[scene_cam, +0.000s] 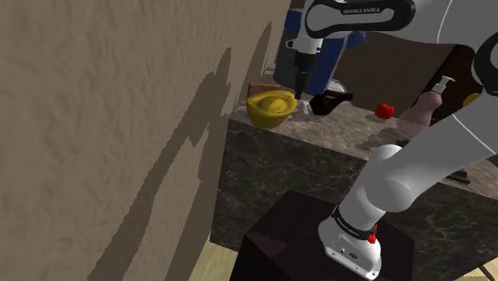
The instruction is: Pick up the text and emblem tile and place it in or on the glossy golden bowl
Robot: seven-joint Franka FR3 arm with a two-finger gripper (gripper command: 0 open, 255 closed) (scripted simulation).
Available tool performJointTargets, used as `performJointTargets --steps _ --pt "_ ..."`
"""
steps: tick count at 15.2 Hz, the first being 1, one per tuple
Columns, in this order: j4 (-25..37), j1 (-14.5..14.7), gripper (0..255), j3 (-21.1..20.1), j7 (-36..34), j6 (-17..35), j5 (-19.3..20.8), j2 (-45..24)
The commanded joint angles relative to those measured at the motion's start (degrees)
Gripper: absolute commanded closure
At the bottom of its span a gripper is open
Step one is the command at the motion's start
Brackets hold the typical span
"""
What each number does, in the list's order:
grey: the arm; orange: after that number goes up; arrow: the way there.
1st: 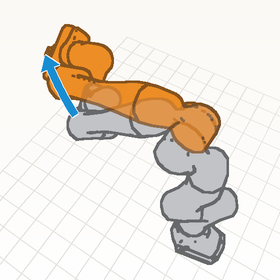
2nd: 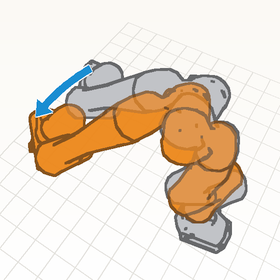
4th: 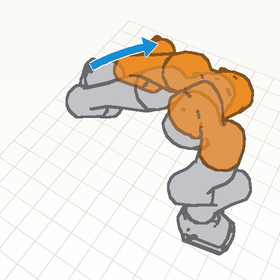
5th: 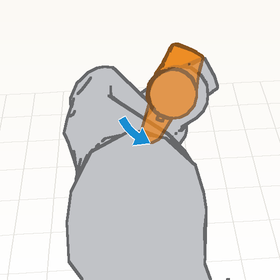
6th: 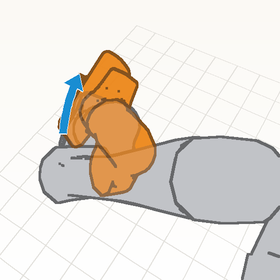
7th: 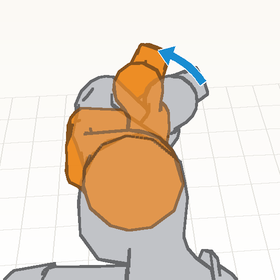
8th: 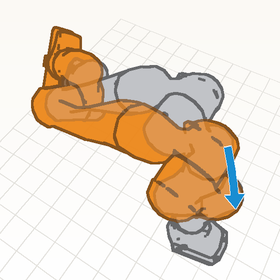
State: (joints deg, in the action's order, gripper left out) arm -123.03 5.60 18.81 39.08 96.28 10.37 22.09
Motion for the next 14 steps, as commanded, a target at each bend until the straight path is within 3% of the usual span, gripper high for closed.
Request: performJointTargets --steps 1,7,12,14 --pt "3.9 1.0 0 1.7 6.0 0.9 -0.3 -4.6" --pt "16.7 2.7 0 4.7 22.7 2.6 -3.6 -18.8" --pt "29.2 2.2 0 4.8 35.5 2.0 -7.6 -30.7" --pt "30.2 1.9 0 4.5 37.1 2.5 -8.1 -32.2"
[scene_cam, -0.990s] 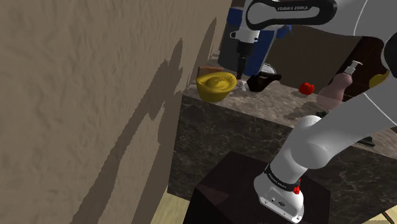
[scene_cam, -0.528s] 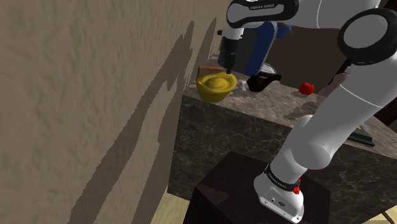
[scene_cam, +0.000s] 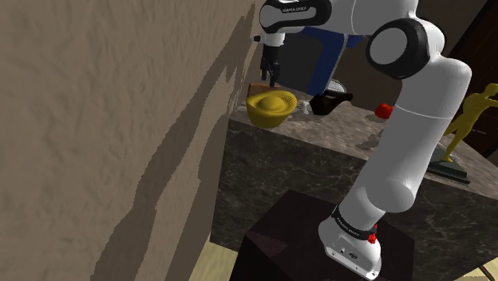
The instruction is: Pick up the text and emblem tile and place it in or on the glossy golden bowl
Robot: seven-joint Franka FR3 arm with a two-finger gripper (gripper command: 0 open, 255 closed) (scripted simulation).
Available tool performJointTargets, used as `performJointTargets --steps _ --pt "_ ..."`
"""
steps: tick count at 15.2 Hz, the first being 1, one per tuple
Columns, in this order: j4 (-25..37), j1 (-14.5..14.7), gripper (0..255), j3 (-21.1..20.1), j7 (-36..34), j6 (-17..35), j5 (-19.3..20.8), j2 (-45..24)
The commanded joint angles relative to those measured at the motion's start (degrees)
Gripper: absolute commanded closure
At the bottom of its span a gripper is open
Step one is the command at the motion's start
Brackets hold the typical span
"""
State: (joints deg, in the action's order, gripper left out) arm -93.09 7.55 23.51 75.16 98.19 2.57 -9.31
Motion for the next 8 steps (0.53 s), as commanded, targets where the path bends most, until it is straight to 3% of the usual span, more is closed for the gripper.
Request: performJointTargets --steps 1,8 --pt "-0.6 -0.1 0 -0.2 1.0 1.4 -0.2 -0.8" --pt "-4.9 -0.1 0 -0.1 0.9 5.7 -0.2 -0.7"
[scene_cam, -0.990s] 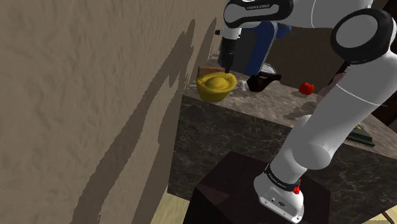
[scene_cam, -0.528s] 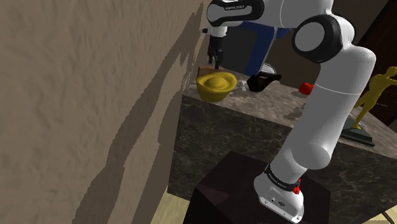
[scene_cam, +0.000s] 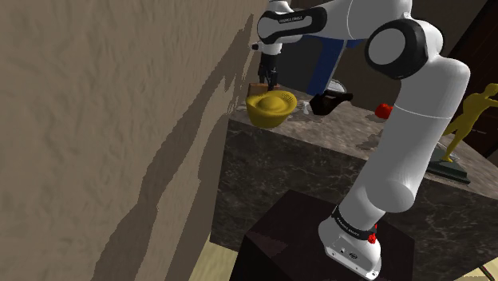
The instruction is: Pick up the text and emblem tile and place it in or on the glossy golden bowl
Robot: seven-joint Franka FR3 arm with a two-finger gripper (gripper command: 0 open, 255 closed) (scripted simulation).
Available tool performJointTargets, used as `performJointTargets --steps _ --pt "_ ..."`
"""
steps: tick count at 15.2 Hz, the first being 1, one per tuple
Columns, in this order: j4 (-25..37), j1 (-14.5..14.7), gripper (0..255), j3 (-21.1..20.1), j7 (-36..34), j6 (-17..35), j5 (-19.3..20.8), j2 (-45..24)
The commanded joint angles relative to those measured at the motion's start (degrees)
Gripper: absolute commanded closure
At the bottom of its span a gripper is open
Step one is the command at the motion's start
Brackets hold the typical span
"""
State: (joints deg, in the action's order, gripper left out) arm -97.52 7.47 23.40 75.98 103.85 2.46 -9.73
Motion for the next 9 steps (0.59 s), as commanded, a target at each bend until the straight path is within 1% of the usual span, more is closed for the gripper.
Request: performJointTargets --steps 1,6,7,9 --pt "-0.5 -0.1 0 0.0 0.1 0.0 -0.1 -0.3" --pt "-0.5 0.0 0 0.0 0.1 0.0 -0.1 -0.3" --pt "-0.4 -0.1 255 0.0 0.2 0.1 -0.1 -0.4" --pt "-0.4 -0.1 255 0.1 0.3 0.1 -0.1 -0.5"
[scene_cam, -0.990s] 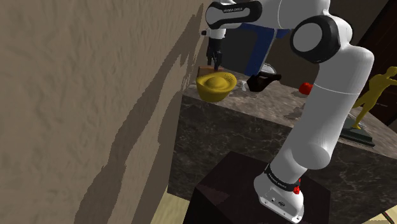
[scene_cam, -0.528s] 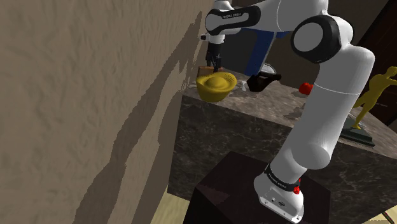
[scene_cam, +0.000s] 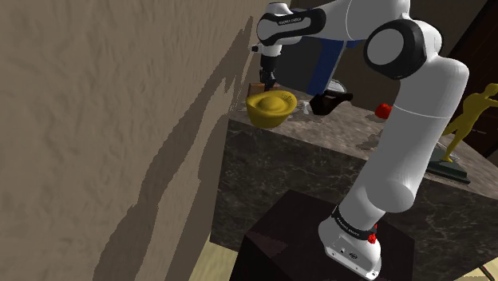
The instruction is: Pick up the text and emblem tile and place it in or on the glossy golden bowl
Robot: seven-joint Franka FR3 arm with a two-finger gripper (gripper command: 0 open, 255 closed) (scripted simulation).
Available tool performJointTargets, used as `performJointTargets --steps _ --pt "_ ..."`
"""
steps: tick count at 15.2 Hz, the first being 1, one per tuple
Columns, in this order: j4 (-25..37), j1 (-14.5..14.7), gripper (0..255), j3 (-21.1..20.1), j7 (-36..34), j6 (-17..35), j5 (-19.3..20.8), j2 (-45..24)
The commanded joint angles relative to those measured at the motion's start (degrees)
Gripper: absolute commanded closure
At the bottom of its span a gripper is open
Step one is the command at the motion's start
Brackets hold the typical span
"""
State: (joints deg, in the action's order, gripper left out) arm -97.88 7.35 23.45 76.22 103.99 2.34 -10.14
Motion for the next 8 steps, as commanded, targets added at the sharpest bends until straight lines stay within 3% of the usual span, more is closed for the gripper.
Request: performJointTargets --steps 1,8 --pt "-0.1 0.0 255 0.0 0.0 0.0 0.0 0.0" --pt "0.5 0.1 255 0.0 -0.1 -0.8 0.1 0.2"
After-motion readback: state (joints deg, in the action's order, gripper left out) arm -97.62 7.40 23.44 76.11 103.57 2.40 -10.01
